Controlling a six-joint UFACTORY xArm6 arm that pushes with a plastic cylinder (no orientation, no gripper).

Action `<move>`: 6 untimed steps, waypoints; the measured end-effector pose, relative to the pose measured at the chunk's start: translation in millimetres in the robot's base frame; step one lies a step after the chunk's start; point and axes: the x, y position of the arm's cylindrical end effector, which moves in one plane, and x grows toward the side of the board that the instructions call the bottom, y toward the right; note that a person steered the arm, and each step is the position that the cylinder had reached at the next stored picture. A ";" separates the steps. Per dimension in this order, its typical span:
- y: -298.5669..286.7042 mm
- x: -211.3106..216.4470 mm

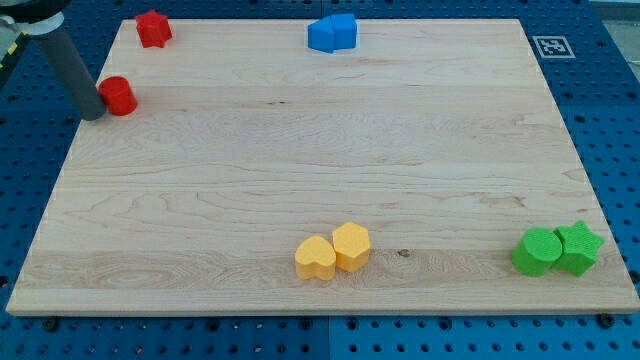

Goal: Push the red circle near to the red star

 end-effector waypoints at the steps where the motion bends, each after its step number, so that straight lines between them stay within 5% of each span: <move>1: 7.1 -7.5; 4: 52.1 5.5; 6: 52.1 -27.1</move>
